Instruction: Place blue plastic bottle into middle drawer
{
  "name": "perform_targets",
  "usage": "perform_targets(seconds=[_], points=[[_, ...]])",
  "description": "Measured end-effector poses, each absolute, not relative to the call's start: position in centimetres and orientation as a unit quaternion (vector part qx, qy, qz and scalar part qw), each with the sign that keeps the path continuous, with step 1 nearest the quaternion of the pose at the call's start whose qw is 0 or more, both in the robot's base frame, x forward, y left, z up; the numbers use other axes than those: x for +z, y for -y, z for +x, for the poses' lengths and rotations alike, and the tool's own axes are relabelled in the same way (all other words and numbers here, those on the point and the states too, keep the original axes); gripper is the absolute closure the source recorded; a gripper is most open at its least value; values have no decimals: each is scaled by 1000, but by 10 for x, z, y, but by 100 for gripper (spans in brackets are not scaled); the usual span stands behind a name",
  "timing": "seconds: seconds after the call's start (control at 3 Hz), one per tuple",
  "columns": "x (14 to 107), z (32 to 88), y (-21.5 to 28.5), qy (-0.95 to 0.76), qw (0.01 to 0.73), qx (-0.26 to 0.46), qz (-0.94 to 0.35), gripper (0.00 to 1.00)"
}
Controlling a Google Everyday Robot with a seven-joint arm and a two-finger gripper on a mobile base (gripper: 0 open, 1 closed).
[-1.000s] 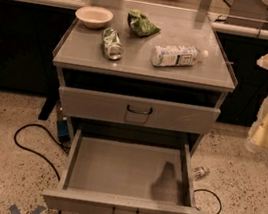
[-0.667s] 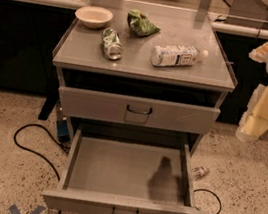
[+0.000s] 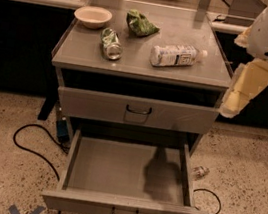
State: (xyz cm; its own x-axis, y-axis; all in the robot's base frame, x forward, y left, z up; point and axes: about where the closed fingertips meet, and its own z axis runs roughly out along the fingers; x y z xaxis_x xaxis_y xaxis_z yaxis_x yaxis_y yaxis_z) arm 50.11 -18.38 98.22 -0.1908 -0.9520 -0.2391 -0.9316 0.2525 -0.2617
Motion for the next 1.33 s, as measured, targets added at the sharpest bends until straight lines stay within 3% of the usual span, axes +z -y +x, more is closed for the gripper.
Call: perform_targets(seconds=[0.67,1.33], points=[[972,548,193,-756,217,-12,-618,0],[928,688,195,-730,284,53,-619,0]])
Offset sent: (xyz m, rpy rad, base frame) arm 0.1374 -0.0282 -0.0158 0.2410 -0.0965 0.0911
